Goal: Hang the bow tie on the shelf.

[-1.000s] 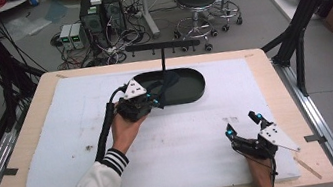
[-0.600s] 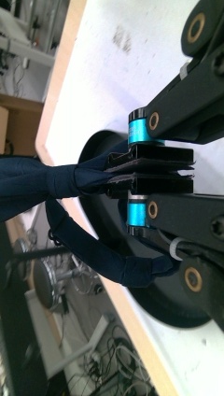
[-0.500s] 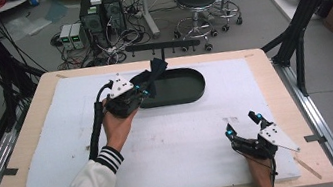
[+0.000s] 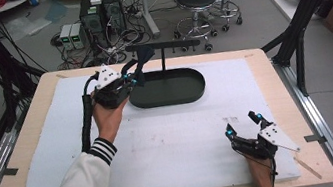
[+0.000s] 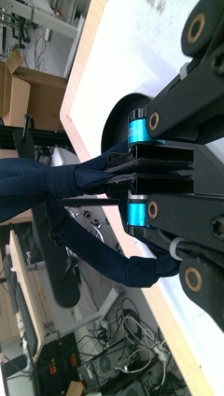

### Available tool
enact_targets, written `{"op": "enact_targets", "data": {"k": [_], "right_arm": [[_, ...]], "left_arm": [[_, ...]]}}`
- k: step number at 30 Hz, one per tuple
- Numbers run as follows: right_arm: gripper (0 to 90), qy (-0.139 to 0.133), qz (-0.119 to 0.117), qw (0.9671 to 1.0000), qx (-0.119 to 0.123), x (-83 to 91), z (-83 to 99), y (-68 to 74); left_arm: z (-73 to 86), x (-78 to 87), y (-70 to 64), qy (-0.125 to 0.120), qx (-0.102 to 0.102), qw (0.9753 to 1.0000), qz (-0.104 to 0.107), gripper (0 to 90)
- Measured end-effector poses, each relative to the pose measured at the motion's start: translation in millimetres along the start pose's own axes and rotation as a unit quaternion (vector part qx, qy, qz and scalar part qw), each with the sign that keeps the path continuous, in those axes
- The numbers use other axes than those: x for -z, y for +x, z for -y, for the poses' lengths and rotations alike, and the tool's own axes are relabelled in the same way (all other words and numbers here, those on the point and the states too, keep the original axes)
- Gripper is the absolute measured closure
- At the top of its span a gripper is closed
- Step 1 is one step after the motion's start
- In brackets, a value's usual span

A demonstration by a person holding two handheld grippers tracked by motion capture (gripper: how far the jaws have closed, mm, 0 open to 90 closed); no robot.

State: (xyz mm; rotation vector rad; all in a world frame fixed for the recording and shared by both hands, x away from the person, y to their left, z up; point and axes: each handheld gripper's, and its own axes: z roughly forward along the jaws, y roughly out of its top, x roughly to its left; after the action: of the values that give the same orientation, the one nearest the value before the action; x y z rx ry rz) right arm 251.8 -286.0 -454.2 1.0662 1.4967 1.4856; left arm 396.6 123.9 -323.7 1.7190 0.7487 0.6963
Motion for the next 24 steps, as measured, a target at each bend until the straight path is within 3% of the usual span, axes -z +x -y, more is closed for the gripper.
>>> {"op": "enact_targets", "data": {"k": [6,15,24], "right_arm": [[10.2,0.000,0.000,1.0000,0.001,-0.1,0.0,-0.1],[10.2,0.001,-0.001,1.0000,-0.001,0.0,-0.1,-0.2],[10.2,0.000,0.000,1.0000,0.000,-0.1,0.0,-0.3]], "left_arm": [[-7.6,-5.0,12.3,0.002,-0.007,0.9999,-0.014,86.3],[-12.7,-13.5,15.7,0.006,-0.025,0.9995,-0.016,86.3],[-12.7,-28.8,22.0,0.017,-0.024,0.9992,-0.025,86.3]]}}
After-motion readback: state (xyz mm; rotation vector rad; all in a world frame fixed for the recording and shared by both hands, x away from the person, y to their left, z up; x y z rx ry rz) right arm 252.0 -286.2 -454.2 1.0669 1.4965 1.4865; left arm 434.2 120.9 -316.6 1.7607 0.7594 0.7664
